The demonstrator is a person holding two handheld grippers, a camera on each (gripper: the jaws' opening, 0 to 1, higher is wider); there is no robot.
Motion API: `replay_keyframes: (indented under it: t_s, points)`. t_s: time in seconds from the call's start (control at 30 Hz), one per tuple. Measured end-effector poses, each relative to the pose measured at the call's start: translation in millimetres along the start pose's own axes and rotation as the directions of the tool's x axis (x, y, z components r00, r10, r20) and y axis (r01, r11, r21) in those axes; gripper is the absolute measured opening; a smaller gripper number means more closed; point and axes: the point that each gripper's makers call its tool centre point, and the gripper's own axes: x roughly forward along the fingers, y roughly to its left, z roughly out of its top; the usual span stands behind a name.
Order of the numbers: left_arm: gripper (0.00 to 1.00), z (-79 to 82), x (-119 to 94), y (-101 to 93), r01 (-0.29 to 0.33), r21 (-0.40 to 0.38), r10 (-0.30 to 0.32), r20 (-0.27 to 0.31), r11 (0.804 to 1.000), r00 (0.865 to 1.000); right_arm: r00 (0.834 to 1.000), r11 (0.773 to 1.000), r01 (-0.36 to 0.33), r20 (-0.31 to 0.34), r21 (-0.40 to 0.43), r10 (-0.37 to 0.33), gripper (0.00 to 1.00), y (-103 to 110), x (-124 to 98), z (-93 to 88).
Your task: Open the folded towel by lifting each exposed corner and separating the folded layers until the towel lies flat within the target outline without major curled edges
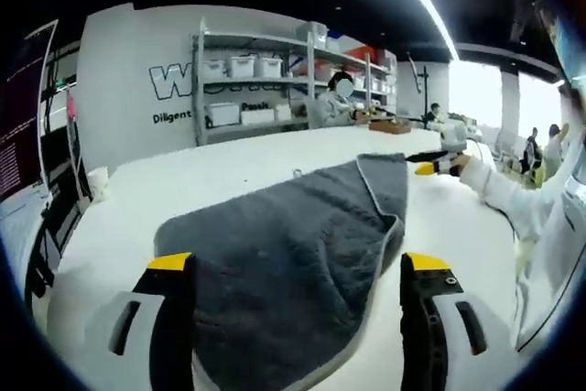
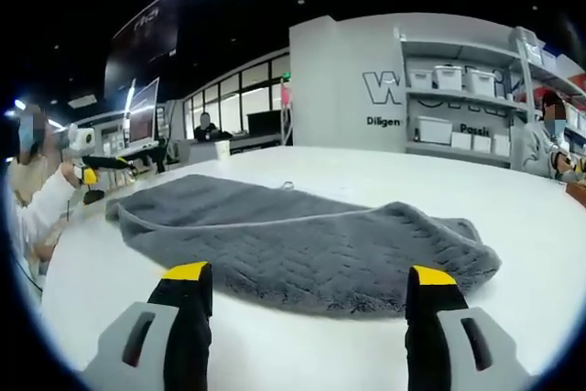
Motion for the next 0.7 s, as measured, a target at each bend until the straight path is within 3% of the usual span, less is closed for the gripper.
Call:
replay_keyframes:
  t_s: [0.1, 0.23, 0.4, 0.57, 0.7]
  points:
    - [0.98, 0.7, 6.7, 2.3, -0.008, 0.012, 0.007, 0.032, 1.000, 0.999, 1.000, 1.000, 0.003, -0.002, -0.006, -0.003, 0.87, -3.6, 2.5, -4.4]
    - [1.00, -0.8, 17.0, 13.6, -0.035, 0.082, 0.030, 0.057, 0.996, 0.998, 1.000, 1.000, 0.013, -0.002, 0.005, -0.013, 0.85, -9.8, 4.4, -9.8]
    - [1.00, 5.1, 30.1, 19.2, 0.005, 0.022, -0.008, 0.141, 1.000, 0.990, 1.000, 0.999, 0.029, 0.003, -0.016, -0.029, 0.83, -13.1, 4.9, -13.5]
    - [1.00, 6.0, 36.4, 23.6, 0.009, 0.016, -0.012, 0.160, 1.000, 0.987, 0.999, 0.998, 0.037, 0.006, -0.046, -0.037, 0.82, -10.3, 3.8, -13.9]
    - [1.00, 7.2, 33.6, 20.5, 0.017, 0.039, -0.023, 0.163, 0.999, 0.986, 0.999, 0.998, 0.047, -0.017, -0.033, -0.048, 0.83, -22.0, 11.9, -15.9]
